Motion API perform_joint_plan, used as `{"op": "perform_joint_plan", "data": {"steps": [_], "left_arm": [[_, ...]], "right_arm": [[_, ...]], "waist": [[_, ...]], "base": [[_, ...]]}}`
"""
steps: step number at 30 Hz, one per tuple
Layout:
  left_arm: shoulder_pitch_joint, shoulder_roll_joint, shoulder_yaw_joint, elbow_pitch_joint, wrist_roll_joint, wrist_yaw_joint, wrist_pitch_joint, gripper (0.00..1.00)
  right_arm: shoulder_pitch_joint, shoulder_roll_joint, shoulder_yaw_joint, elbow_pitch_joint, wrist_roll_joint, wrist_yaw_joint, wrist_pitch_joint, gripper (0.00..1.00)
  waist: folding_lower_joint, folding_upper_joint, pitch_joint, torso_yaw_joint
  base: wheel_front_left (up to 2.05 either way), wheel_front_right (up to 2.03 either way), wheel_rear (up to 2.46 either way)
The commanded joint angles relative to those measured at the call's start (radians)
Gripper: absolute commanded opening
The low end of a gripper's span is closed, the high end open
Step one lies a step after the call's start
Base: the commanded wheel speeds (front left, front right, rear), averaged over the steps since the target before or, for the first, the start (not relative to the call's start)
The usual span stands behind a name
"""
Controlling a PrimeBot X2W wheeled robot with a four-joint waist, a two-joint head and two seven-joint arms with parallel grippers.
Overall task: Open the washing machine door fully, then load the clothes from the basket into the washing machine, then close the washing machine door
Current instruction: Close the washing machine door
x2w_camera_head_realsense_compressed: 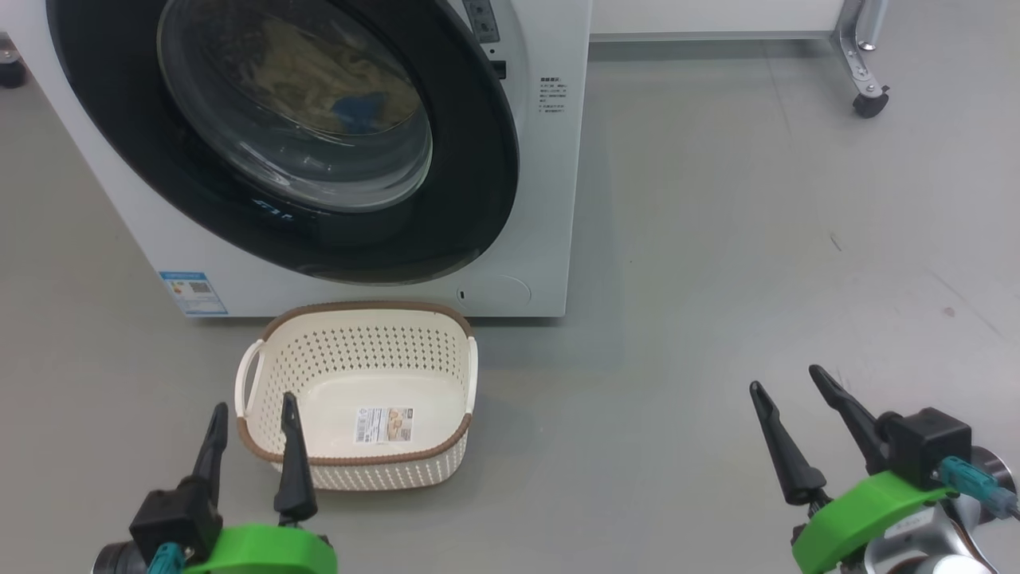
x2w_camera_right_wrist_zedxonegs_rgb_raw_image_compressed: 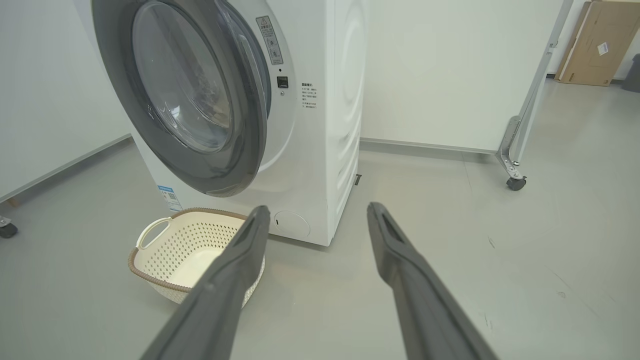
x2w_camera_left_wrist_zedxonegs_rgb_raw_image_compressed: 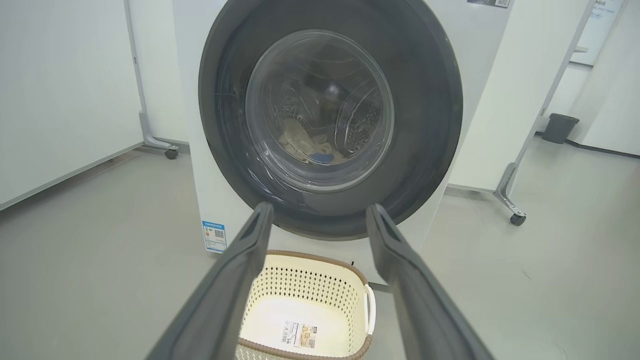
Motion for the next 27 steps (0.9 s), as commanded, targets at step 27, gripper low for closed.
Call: {"op": "perform_joint_plan", "data": {"steps": [27], "left_arm": [[-0.025, 0.024, -0.020, -0.061, 0.037, 0.035, 0.045, 1.00]], "right_arm": [[-0.019, -0.008, 0.015, -0.059, -0.005, 0.003, 0.000, 1.00]], "waist": [[0.0001, -0.0001, 0.019, -0.009]], "base": [[0.00, 0.00, 0.00]]}}
